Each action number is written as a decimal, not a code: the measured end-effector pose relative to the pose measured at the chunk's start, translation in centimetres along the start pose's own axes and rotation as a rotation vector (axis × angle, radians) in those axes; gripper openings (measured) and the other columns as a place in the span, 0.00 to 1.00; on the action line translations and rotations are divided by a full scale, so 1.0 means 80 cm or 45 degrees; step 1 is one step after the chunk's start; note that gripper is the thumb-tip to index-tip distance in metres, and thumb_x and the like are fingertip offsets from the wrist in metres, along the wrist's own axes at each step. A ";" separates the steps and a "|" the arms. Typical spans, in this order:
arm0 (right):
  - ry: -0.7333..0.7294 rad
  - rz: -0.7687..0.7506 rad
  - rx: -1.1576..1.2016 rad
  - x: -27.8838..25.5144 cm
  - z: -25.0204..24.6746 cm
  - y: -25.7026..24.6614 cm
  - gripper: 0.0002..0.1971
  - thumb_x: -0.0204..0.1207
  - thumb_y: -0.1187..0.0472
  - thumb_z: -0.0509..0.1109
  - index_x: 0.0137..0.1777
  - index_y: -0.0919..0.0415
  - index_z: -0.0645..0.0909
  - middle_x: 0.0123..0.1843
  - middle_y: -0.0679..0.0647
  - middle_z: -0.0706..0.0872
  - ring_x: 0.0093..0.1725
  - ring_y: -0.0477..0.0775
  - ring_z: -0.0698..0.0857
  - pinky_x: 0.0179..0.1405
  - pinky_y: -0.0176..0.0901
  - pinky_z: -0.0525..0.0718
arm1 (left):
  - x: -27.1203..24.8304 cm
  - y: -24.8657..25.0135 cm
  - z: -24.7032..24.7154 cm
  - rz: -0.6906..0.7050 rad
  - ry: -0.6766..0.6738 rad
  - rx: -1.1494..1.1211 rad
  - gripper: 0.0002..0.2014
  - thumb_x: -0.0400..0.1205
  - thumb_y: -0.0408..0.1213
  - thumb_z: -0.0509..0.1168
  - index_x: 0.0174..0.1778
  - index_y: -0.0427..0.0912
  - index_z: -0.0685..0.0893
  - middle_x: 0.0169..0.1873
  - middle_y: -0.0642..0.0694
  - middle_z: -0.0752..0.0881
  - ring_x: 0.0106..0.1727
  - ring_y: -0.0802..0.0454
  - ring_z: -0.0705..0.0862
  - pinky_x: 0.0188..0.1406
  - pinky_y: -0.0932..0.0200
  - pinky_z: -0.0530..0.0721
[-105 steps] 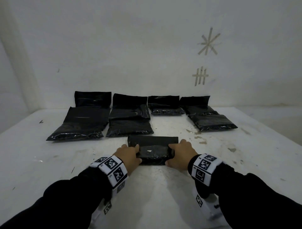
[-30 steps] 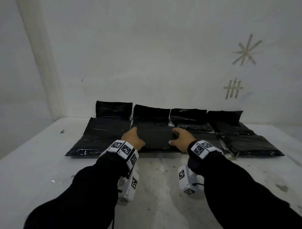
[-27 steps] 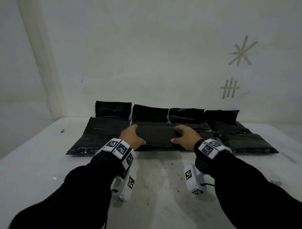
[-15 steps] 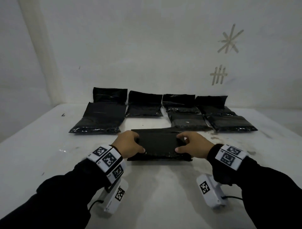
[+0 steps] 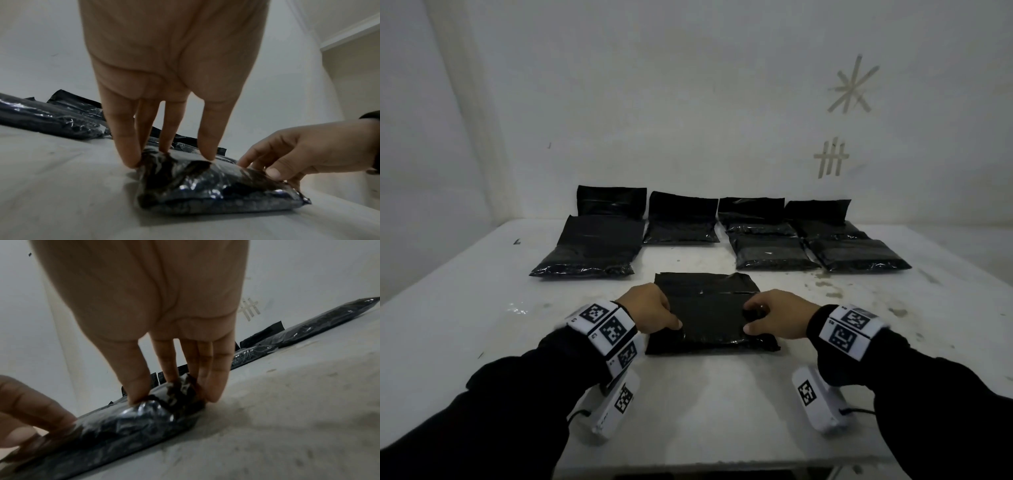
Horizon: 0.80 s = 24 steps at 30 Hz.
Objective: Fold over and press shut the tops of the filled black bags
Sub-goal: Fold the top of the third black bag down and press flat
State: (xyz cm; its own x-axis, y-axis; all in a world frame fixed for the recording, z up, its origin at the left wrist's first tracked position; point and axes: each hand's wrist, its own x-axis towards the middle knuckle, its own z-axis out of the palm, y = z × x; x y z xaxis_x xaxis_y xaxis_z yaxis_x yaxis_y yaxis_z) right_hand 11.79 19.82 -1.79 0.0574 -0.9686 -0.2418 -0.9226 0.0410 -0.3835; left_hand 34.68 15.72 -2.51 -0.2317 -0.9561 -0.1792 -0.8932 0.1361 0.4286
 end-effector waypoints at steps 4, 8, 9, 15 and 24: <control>0.049 0.075 0.007 0.018 -0.030 0.003 0.28 0.75 0.48 0.72 0.72 0.57 0.74 0.67 0.54 0.80 0.58 0.52 0.80 0.46 0.36 0.78 | 0.024 -0.004 -0.022 -0.116 0.099 -0.063 0.14 0.77 0.48 0.71 0.42 0.38 0.87 0.46 0.43 0.88 0.49 0.48 0.84 0.48 0.58 0.81; 0.060 0.214 0.275 0.056 -0.050 0.009 0.15 0.77 0.58 0.71 0.61 0.64 0.81 0.48 0.60 0.85 0.45 0.57 0.85 0.33 0.40 0.81 | 0.054 -0.005 -0.031 -0.312 0.092 -0.320 0.14 0.79 0.45 0.69 0.47 0.36 0.83 0.49 0.40 0.84 0.54 0.42 0.86 0.38 0.57 0.81; 0.026 0.253 0.328 0.067 -0.052 0.011 0.09 0.78 0.61 0.70 0.55 0.63 0.82 0.43 0.59 0.84 0.44 0.59 0.86 0.32 0.40 0.80 | 0.060 -0.003 -0.031 -0.348 0.063 -0.366 0.16 0.80 0.44 0.68 0.56 0.34 0.83 0.54 0.39 0.84 0.56 0.43 0.85 0.36 0.58 0.79; -0.012 0.527 0.852 0.108 -0.044 0.016 0.06 0.76 0.70 0.71 0.40 0.68 0.77 0.40 0.61 0.81 0.28 0.51 0.84 0.12 0.30 0.75 | 0.089 0.000 -0.027 -0.477 0.061 -0.739 0.10 0.79 0.38 0.70 0.40 0.34 0.81 0.35 0.43 0.81 0.34 0.50 0.79 0.22 0.62 0.76; 0.050 0.546 1.221 0.119 -0.035 0.025 0.06 0.78 0.70 0.68 0.39 0.66 0.77 0.42 0.56 0.80 0.18 0.46 0.83 0.11 0.30 0.76 | 0.102 -0.013 -0.016 -0.537 0.039 -1.160 0.10 0.79 0.35 0.70 0.34 0.38 0.78 0.34 0.44 0.80 0.22 0.56 0.80 0.07 0.71 0.71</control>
State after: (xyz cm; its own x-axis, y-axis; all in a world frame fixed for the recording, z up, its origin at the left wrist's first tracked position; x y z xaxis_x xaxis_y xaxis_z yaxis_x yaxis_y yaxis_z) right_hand 9.43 9.95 -2.33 -0.2307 -0.8335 -0.5020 -0.1730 0.5428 -0.8218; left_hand 34.19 7.46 -3.25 0.0575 -0.8884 -0.4554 -0.2612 -0.4537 0.8520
